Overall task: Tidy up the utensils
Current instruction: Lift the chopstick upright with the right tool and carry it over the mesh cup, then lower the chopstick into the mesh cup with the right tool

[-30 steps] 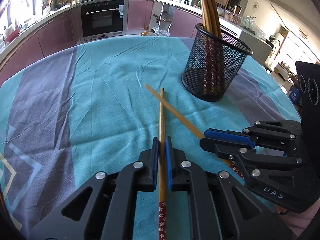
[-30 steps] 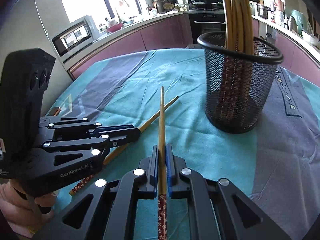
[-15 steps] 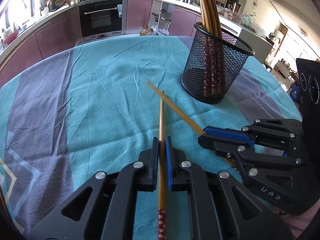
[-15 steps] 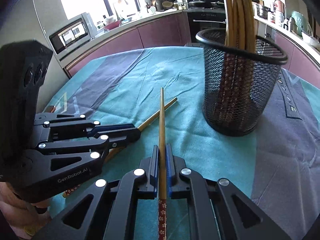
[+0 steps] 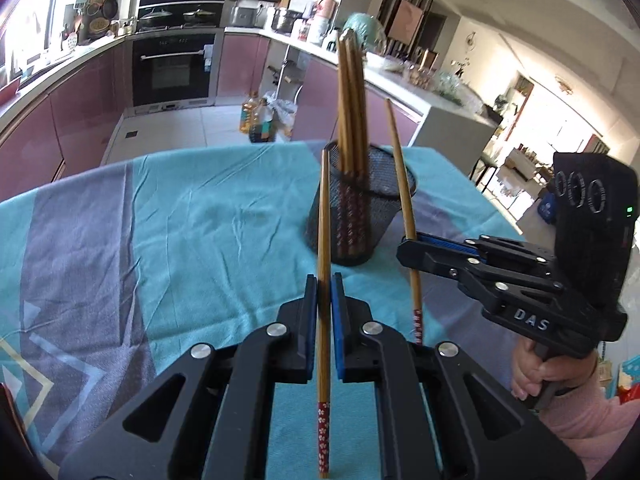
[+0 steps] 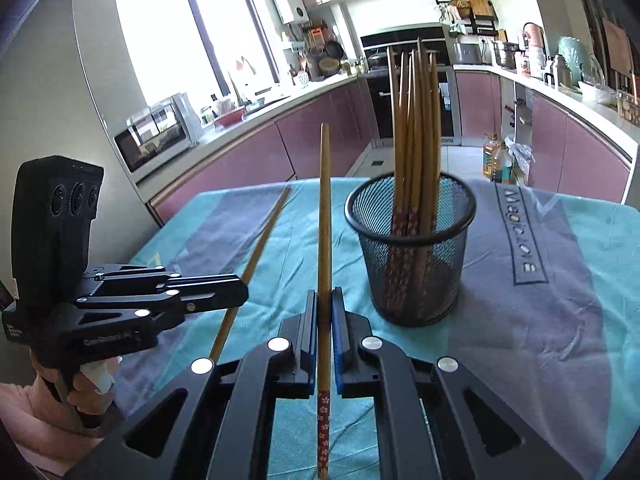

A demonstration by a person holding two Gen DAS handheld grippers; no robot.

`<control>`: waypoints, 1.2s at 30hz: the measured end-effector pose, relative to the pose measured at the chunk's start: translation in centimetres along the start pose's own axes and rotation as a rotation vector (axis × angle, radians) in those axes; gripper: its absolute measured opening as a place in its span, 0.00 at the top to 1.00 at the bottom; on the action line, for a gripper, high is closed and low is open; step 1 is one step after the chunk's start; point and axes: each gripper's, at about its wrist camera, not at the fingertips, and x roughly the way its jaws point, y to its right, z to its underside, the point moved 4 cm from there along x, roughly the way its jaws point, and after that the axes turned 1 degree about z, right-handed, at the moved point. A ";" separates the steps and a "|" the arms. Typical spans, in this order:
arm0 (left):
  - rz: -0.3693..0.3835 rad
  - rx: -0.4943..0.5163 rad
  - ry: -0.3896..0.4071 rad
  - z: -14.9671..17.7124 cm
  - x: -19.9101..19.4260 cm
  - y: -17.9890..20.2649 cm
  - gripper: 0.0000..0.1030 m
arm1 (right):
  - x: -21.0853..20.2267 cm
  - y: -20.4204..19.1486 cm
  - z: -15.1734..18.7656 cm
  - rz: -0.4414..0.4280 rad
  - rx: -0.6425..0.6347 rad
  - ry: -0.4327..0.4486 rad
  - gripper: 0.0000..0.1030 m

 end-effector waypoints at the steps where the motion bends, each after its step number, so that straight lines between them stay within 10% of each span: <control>1: 0.015 0.001 0.009 -0.3 -0.5 0.1 0.93 | -0.3 0.1 -0.2 0.001 0.002 0.010 0.94; 36: 0.136 0.014 0.292 -11.3 -6.7 3.3 0.93 | -6.3 1.8 -10.2 0.076 -0.060 0.269 0.94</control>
